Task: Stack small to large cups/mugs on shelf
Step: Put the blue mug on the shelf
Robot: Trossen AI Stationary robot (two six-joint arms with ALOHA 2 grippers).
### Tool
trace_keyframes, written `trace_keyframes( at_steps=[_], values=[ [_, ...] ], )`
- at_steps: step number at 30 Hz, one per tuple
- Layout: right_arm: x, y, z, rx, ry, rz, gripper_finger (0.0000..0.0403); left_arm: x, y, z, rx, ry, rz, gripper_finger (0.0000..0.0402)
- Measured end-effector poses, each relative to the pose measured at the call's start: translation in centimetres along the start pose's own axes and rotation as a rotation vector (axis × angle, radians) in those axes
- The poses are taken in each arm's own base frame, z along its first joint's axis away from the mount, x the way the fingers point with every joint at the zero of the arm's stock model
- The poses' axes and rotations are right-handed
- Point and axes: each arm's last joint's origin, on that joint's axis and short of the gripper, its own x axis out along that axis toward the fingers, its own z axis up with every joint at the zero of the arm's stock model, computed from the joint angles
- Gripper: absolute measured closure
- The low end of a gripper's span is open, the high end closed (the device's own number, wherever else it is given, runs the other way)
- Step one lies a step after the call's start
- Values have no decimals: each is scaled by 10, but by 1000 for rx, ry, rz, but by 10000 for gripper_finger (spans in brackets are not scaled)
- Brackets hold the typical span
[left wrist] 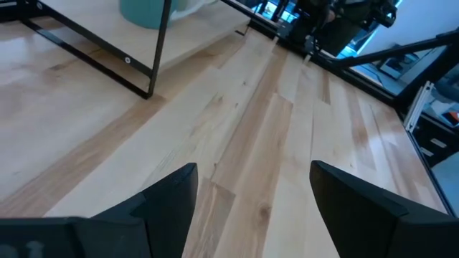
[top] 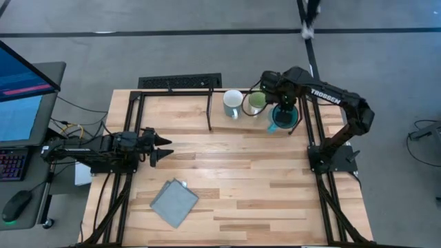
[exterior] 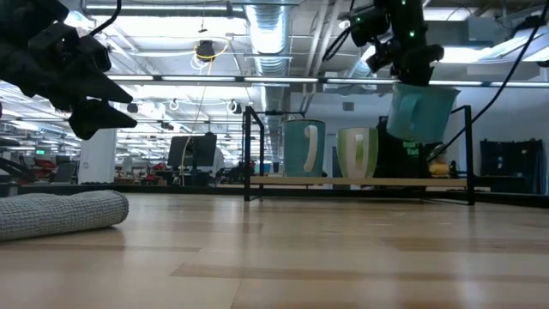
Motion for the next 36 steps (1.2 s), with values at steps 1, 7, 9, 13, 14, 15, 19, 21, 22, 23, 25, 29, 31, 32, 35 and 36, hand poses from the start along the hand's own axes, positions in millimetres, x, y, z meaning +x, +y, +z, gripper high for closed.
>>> trace_keyframes(
  at_steps=[1,7,9,13,14,15,19,21,22,23,25,29,31,32,35,36],
  values=[
    [1,-3,0,-3,-5,-1,365,0,0,0,-5,0,0,140],
    [5,-19,0,-68,-52,-23,365,0,0,0,-30,0,0,140],
    [7,-22,2,-90,-51,-36,365,0,0,0,-31,0,1,140],
    [10,-29,0,-141,-20,-68,366,0,0,0,-32,0,0,140],
    [10,-30,0,-155,-19,-69,366,0,0,0,-31,0,0,140],
    [10,-30,-1,-167,-16,-72,366,0,0,0,-27,0,0,140],
    [11,-34,-2,-191,-1,-88,366,0,0,0,-11,0,0,140],
    [12,-35,-2,-200,-3,-87,366,0,0,0,-9,0,1,140],
    [12,-36,-3,-204,-2,-89,365,0,0,0,-8,0,0,140],
    [12,-36,-3,-207,-1,-89,365,0,0,0,-7,0,0,140],
    [12,-37,-2,-205,-8,-93,365,0,0,0,-6,0,0,140],
    [12,-39,1,-225,-42,-115,365,0,0,0,-5,2,2,140],
    [13,-39,4,-244,-44,-117,365,0,0,0,-5,5,3,140],
    [16,-39,7,-255,-37,-114,365,0,0,-1,-5,8,5,140],
    [25,-40,14,-267,-4,-93,365,0,1,-2,-3,23,13,140],
    [29,-41,17,-275,7,-86,365,0,1,-2,-3,24,13,140]
  ],
)
